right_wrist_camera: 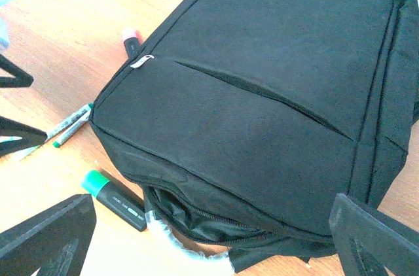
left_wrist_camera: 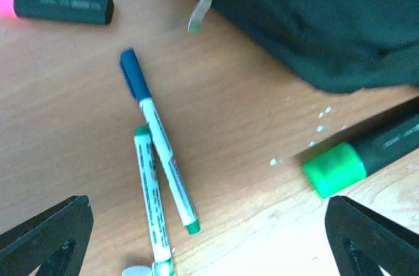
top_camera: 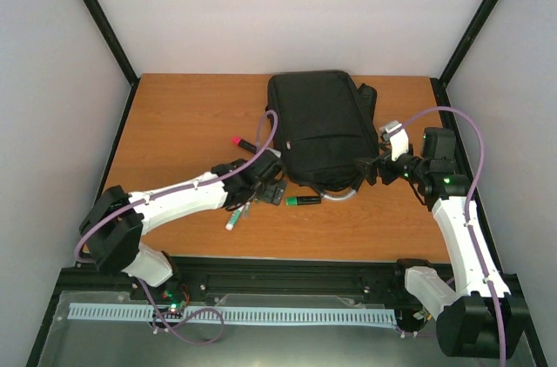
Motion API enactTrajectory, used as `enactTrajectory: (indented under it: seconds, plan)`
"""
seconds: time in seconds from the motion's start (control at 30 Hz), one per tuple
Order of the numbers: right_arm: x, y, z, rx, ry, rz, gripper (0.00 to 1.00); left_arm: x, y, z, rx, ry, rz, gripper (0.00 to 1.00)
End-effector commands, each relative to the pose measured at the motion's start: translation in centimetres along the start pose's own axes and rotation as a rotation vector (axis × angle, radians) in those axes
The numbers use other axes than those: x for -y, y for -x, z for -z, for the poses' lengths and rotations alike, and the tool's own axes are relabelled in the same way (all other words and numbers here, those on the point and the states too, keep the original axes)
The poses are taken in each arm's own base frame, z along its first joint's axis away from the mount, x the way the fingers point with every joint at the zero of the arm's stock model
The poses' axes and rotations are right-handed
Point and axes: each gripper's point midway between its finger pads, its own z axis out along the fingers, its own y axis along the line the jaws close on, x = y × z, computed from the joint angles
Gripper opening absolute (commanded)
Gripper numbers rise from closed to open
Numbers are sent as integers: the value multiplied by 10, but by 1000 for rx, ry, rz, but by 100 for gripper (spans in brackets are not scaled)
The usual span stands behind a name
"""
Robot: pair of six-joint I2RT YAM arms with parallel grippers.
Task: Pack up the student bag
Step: Place the stationery in the student bag, then zip the student bag at the center of the board.
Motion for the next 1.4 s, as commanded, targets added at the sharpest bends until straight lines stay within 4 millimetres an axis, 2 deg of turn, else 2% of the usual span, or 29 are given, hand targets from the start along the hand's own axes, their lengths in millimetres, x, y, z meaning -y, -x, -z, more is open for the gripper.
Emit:
enactTrajectory:
  seconds: [0.0,0.07,0.2,0.23,0.37,0.53,0.63,0.73,0.87,0.93,1.07,1.2,1.27,1.37]
  plan:
    - [0,-1,1,0,4,5,100,3,17,2,85,-75,65,100]
    - [0,-2,0,-5,9,3,100,10,10,-6,42,-113,51,96]
    - [-1,-3,-2,-11,23,2,100,32,-6,-21,-32,-213,7,79]
    - [-2,-3,-1,-9,25,4,100,33,-8,-23,-43,-212,16,77]
    - [-3,-3,-1,-9,28,6,99,18,-4,-33,-32,-133,58,72]
    - [-3,-4,-2,-11,34,2,99,-13,15,-51,51,-54,104,55]
    - [-4,-5,-2,-11,41,-1,98,-19,25,-60,148,-142,160,55]
    - [-4,-5,-3,-13,47,-2,96,-19,31,-72,172,-212,174,57]
    - [7,5,-13,-22,49,-36,88,-19,34,-86,164,-262,159,57]
    - [11,11,-25,-59,106,-93,82,-24,37,-89,182,-292,179,56]
    - [26,12,-58,-161,202,-210,66,-18,41,-93,195,-380,160,53]
    - [46,-2,-100,-259,229,-295,55,-15,46,-97,200,-391,126,51]
    - [50,-18,-120,-309,262,-350,51,-12,50,-96,210,-404,106,50]
    - [50,-33,-141,-356,281,-380,49,-9,53,-96,220,-419,80,46]
